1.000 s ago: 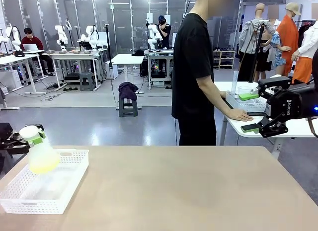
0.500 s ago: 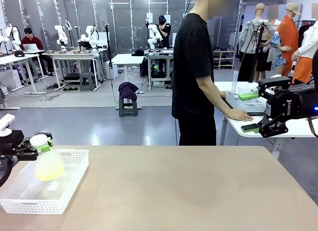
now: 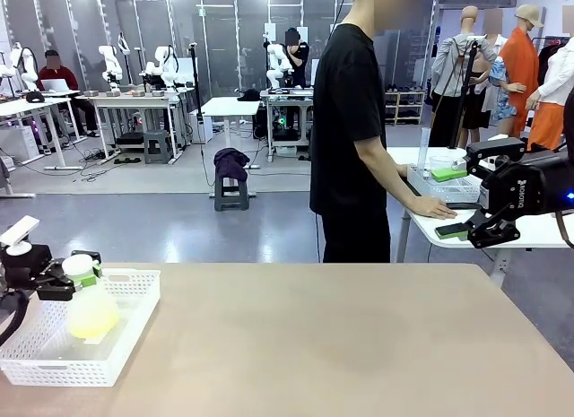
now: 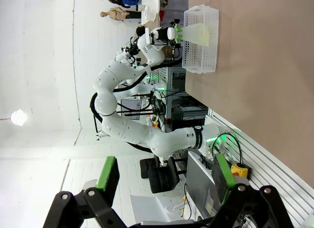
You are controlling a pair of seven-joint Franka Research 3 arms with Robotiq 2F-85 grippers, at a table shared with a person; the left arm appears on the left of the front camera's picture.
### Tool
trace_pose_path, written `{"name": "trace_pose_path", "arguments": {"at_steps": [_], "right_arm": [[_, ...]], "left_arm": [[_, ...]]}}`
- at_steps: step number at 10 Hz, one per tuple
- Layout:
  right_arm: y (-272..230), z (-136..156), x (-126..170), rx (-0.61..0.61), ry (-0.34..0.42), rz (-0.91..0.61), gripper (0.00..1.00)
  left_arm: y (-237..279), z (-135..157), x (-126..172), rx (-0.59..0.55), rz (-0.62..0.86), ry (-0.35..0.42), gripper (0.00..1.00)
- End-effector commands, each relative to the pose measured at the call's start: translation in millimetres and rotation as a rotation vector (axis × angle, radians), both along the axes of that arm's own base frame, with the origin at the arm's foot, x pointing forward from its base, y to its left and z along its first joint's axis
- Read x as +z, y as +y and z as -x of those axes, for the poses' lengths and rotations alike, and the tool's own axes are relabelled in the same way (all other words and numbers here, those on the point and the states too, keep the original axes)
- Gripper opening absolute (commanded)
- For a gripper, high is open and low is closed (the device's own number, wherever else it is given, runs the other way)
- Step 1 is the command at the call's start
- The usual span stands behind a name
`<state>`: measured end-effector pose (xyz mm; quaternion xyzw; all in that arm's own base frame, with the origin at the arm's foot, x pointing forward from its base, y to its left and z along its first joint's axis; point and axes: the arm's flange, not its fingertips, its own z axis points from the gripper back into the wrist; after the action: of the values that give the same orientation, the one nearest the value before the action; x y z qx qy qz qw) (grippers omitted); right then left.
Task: Prepare the solutions needed for the experiment.
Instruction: When the human places the Big flask in the center of the table, pick up the Big flask and place it in the left Organizing basket.
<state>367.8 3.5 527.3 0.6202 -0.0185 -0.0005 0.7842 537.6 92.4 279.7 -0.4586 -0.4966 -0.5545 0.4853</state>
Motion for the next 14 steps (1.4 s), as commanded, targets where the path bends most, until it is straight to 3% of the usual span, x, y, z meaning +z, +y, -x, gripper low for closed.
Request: {"name": "trace_pose_path", "arguments": {"at_steps": [1,12,14], "right_arm": [[-1,1,1,0.004,-0.009,-0.01,0.96],[-1,1,1,0.004,-0.009,-0.01,0.96],[-1,1,1,0.004,-0.009,-0.01,0.96]], "left_arm": [[-4,-9,2,-0.033,-0.017,0.021,0.24],[4,-12,-20,-0.076,-0.02,0.043,0.24],[4,-10,-16,-0.104,-0.006,0.075,0.44]]}}
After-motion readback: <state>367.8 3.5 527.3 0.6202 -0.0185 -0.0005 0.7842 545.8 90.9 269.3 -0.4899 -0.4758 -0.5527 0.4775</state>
